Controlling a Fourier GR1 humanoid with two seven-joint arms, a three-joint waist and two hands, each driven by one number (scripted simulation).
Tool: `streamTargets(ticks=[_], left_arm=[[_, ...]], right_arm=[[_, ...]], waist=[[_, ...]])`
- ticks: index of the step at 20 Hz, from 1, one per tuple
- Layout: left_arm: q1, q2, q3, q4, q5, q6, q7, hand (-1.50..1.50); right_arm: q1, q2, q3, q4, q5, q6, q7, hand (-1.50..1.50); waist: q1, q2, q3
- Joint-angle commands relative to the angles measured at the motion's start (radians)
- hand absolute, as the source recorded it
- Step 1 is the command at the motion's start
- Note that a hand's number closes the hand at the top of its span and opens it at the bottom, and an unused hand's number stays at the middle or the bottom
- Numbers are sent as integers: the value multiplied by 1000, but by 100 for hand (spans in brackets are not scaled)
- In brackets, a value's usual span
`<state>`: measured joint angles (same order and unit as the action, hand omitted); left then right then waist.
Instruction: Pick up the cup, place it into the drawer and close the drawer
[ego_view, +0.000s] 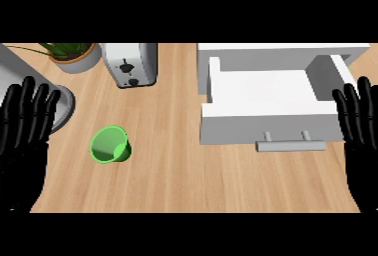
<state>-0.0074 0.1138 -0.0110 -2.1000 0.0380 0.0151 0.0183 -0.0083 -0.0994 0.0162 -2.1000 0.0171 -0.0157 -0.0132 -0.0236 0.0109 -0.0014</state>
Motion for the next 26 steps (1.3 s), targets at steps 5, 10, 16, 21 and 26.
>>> streamTargets(ticks=[5,10,16,21,26], left_arm=[[-64,163,60,104,343,-365,-59,-150],[-1,161,86,244,548,-422,69,-150],[-118,177,141,444,534,-473,46,-150],[-154,158,135,629,364,-520,-84,-150],[-259,218,202,912,329,-598,-176,-150]], right_arm=[[1,6,-1,4,-19,17,-29,-150],[-14,-49,30,83,-62,107,83,-150],[-120,-84,-83,160,-161,157,113,-150],[-140,-62,-56,169,-119,148,95,-150],[-190,-91,-96,205,-151,178,105,-150]], waist=[[16,-10,0],[27,-9,1],[23,-10,1],[21,-10,1],[18,-9,1]])
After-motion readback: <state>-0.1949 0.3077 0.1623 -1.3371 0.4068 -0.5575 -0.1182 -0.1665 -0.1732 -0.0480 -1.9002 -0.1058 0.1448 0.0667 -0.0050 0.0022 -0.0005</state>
